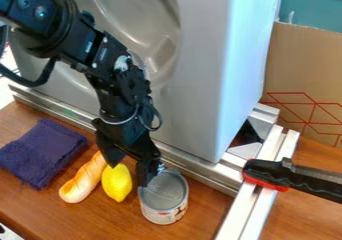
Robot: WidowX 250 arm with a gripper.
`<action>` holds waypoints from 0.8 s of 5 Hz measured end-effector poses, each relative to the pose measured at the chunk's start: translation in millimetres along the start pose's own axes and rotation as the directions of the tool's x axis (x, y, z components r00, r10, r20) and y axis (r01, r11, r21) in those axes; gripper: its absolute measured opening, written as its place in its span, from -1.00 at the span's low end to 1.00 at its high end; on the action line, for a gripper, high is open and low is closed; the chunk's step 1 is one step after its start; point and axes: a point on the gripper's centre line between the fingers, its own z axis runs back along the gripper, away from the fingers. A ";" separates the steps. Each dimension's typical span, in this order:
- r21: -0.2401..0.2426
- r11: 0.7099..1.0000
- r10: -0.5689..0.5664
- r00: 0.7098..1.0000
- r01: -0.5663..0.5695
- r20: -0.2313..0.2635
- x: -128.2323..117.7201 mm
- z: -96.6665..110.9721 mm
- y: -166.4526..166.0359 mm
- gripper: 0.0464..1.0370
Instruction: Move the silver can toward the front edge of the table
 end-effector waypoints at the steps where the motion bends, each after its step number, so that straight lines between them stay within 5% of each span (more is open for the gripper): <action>1: -0.005 1.000 -0.008 1.000 0.008 -0.018 12.0 -13.0 -5.5 0.93; 4: 0.126 0.989 -0.066 0.993 0.077 -0.093 20.7 -29.0 -33.7 0.93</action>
